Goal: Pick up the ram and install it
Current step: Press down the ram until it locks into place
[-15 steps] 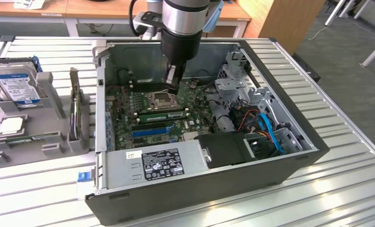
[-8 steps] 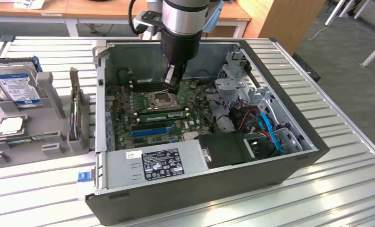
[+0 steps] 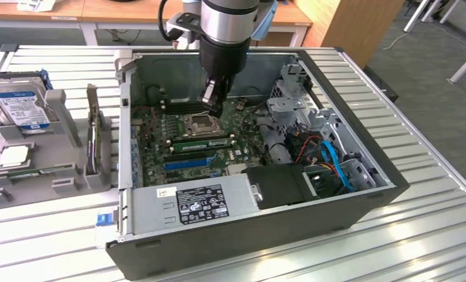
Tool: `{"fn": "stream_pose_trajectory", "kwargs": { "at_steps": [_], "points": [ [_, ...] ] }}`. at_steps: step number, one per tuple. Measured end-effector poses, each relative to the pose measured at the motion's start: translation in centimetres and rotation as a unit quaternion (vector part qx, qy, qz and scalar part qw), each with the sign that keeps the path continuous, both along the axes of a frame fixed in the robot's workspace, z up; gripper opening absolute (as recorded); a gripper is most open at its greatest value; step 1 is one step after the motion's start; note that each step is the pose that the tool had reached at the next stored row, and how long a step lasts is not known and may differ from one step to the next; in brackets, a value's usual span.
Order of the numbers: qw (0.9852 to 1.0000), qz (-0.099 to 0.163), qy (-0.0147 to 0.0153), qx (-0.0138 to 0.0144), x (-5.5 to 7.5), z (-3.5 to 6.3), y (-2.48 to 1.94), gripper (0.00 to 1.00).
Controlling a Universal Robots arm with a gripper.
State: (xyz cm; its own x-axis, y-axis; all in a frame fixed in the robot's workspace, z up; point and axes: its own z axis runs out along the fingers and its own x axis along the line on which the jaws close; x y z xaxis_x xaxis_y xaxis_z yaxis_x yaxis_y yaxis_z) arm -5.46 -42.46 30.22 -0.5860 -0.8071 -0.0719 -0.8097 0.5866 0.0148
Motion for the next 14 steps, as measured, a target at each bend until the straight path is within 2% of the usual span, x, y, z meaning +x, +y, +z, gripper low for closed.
{"fn": "stream_pose_trajectory", "kwargs": {
  "at_steps": [7, 14],
  "points": [
    [1.0000, -0.001, -0.0001, 0.0001, -0.04, -0.01, 0.00, 0.10],
    [1.0000, -0.001, -0.0001, 0.0001, -0.87, -0.02, 0.01, 0.10]
  ]
}}
